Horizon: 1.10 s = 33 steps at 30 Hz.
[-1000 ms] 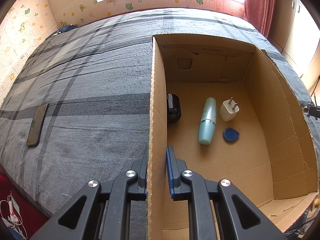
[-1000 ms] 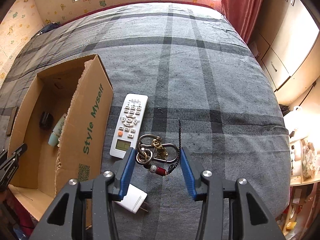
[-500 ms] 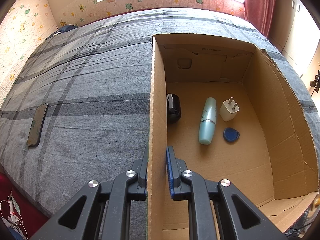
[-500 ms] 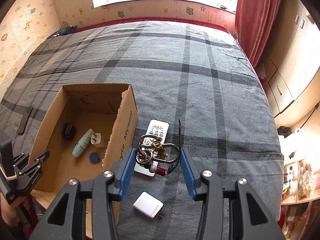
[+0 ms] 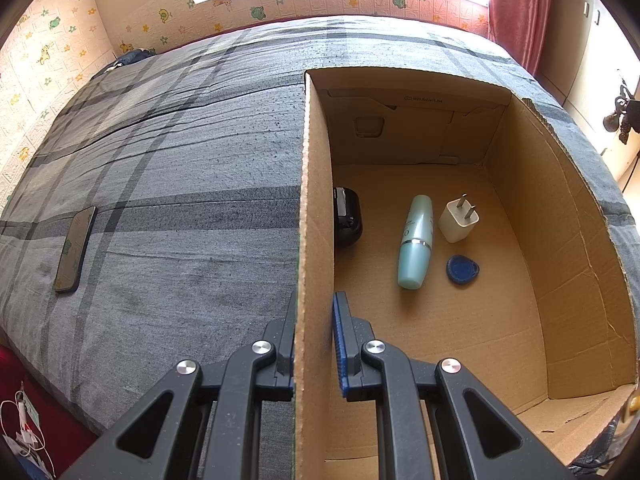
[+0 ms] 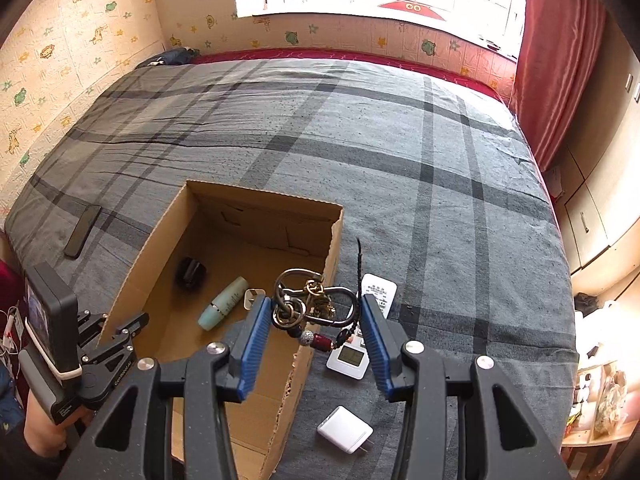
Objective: Organize rigid objects
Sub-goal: 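Carry the brass keychain with the right gripper over the box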
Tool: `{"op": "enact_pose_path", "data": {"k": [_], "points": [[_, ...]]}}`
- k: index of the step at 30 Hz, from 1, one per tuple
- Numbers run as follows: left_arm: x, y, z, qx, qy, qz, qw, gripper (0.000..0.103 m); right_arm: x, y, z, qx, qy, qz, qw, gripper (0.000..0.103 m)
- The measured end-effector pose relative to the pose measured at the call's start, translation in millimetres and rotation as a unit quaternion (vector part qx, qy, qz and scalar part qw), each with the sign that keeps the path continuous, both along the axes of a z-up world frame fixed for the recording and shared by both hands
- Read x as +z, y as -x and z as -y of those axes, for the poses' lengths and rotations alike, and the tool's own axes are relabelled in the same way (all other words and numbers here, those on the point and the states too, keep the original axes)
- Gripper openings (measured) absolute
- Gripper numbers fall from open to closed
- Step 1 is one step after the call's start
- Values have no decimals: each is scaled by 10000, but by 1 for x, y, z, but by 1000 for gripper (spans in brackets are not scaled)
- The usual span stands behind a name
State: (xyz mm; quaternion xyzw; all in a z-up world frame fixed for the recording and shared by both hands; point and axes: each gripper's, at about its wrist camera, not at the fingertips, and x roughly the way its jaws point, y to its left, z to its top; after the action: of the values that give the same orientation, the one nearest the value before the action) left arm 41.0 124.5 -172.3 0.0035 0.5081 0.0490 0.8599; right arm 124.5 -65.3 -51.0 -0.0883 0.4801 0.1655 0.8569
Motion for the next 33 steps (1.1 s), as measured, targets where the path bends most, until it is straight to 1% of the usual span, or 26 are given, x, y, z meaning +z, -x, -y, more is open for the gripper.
{"op": "enact_pose_path", "data": {"k": [6, 12, 22, 28, 33], "points": [[0, 0, 0, 0, -1, -1, 10000, 14, -4, 1, -24, 272, 3, -63, 9996, 48], [0, 0, 0, -1, -5, -2, 10000, 14, -18, 2, -49, 534, 35, -219, 9983, 48], [0, 0, 0, -1, -2, -2, 10000, 15, -62, 10, -75, 806, 192, -722, 9939, 48], [0, 0, 0, -2, -3, 0, 10000, 15, -90, 12, -83, 887, 395, -998, 9903, 48], [0, 0, -1, -3, -5, -1, 10000, 15, -107, 13, -87, 933, 497, -1159, 9876, 48]]}}
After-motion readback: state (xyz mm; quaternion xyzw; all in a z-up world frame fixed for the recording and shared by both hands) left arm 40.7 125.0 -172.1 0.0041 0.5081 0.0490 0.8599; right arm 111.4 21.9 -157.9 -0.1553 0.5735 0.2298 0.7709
